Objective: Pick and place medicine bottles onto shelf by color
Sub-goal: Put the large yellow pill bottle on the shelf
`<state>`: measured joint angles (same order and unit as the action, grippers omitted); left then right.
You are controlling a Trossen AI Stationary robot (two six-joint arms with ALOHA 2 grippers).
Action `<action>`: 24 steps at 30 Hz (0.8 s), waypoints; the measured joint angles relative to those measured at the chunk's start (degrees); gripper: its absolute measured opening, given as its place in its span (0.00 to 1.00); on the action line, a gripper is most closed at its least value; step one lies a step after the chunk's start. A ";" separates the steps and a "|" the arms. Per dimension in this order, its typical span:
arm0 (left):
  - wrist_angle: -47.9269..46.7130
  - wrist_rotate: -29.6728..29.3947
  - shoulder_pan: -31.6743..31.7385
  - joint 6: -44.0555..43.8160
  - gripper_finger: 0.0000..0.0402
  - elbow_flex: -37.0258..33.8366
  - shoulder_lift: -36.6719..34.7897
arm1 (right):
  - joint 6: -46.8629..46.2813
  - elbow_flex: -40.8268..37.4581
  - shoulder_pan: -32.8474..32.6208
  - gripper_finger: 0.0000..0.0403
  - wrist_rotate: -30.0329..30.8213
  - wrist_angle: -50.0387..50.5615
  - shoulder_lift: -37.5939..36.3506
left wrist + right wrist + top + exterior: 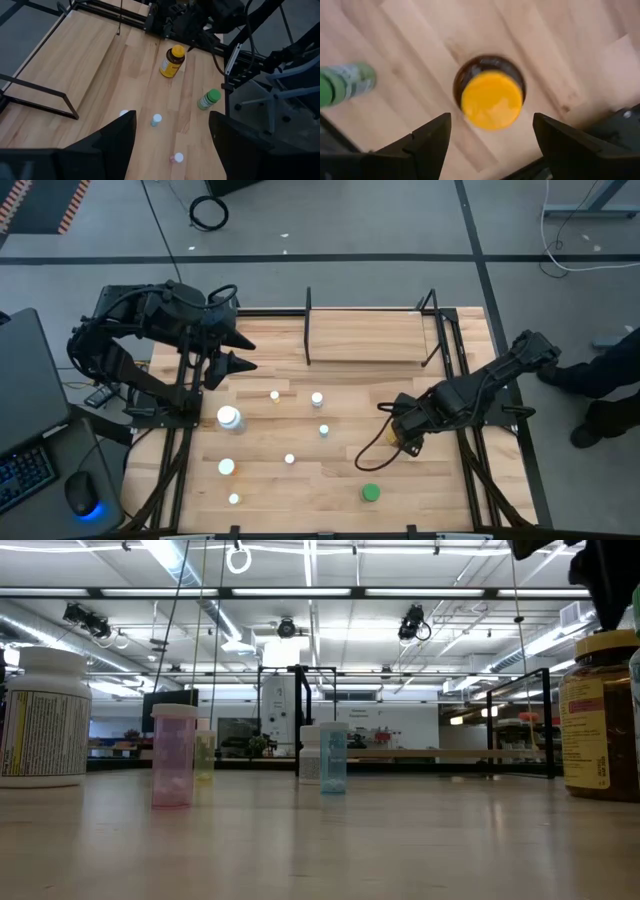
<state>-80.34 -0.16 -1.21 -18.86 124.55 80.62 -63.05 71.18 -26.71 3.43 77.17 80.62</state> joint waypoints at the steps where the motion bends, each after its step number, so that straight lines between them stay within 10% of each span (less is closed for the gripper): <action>1: -0.24 0.00 0.00 0.01 0.64 0.00 0.00 | 0.09 0.00 0.49 0.73 0.41 0.00 0.00; 24: -2.89 -0.08 0.00 -0.04 0.64 -0.02 0.00 | 2.18 -7.15 1.45 0.88 -0.42 -3.95 -0.04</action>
<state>-83.23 -0.24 -1.21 -18.90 124.53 80.62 -60.87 64.03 -25.26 3.01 73.21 80.58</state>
